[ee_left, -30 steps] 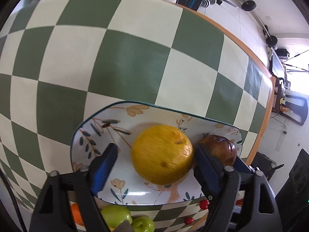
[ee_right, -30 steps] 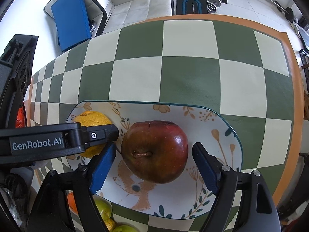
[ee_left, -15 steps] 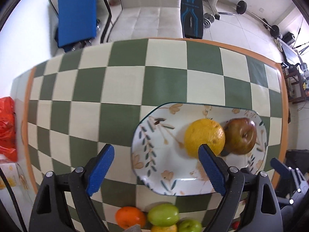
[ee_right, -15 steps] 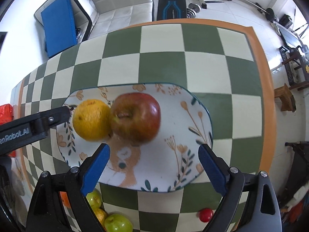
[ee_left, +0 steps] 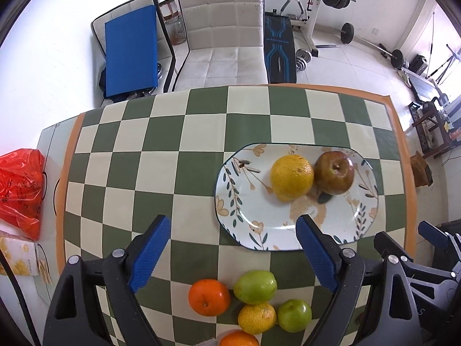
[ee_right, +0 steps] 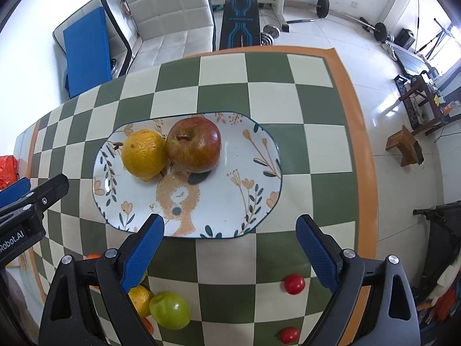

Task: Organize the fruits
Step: 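Lift both grippers away from the plate and move toward the remaining fruit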

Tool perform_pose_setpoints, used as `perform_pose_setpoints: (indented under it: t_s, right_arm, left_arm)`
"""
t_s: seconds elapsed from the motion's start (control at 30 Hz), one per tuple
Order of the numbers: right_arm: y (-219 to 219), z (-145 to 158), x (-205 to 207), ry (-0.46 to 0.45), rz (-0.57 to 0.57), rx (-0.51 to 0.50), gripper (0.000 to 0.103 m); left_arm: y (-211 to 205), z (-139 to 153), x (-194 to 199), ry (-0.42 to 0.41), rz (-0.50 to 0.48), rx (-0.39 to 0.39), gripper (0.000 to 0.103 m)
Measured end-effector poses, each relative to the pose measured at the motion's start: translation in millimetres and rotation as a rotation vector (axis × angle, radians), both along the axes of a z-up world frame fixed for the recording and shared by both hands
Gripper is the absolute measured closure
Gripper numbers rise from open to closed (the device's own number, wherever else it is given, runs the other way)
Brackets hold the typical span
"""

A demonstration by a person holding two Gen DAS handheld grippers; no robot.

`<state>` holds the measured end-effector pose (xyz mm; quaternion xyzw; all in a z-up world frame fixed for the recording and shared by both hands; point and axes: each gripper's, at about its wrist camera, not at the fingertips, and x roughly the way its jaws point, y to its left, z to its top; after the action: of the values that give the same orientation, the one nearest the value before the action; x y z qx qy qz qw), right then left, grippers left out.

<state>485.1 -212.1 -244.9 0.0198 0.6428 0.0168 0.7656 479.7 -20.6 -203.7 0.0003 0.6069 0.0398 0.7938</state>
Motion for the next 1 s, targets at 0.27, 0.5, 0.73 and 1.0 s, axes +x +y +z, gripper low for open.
perform_pose_setpoints:
  t_s: [0.27,0.5,0.73,1.0]
  right_arm:
    - [-3.7,45.0,-31.7,-0.073,0.005,-0.010,0.008]
    - [-6.9,87.1,-67.1,-0.134,0.004,-0.005,0.008]
    - [-6.7,129.7,-99.6,-0.212,0.000,-0.007,0.008]
    - [-6.4,151.2,-118.8,-0.243,-0.019,0.029,0.008]
  left_arm:
    - [-4.2,42.7,-39.4,-0.072,-0.009,-0.024,0.014]
    - [-6.5,76.8,-72.4,-0.133,-0.021,-0.041,0.014]
    - [-2.8,95.0,-99.9,-0.164,-0.011,-0.057,0.014]
    - [9.4,98.5,-107.4,-0.177,0.020,-0.058,0.014]
